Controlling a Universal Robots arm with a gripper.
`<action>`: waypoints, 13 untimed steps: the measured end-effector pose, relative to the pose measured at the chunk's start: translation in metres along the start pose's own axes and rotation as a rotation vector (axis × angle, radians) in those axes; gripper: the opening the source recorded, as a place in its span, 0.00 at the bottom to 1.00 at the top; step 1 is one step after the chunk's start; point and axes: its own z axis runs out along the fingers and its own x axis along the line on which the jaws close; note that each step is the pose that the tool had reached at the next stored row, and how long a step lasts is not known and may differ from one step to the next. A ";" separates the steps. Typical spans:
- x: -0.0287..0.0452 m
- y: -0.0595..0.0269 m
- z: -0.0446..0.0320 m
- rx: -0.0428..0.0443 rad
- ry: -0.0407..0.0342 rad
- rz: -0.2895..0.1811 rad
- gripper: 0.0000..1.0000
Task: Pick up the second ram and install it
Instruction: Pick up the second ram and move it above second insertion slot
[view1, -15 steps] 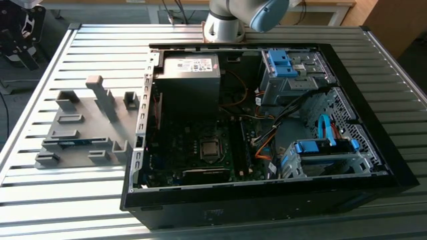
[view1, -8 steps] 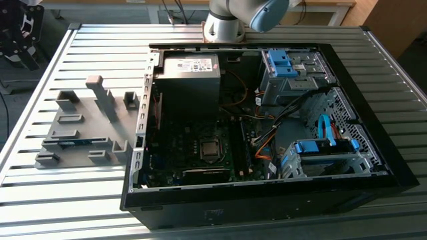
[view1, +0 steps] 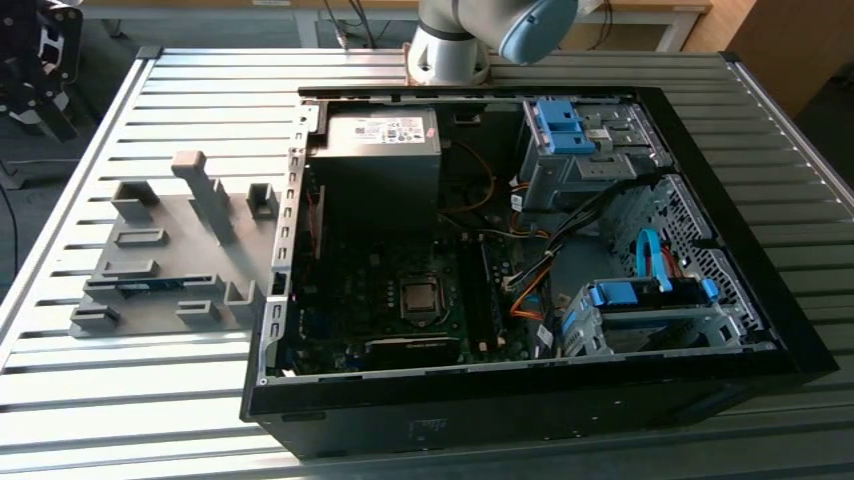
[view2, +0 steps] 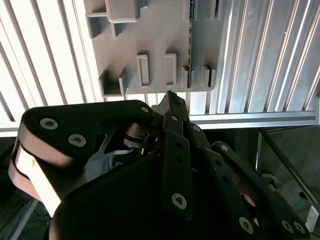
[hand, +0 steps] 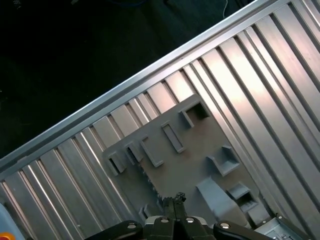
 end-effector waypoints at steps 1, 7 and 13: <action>0.0006 0.0010 0.0000 0.0002 0.0000 -0.004 0.10; 0.0021 0.0027 0.0002 0.0033 -0.0014 -0.040 0.10; 0.0025 0.0031 0.0005 0.0085 -0.0108 -0.085 0.10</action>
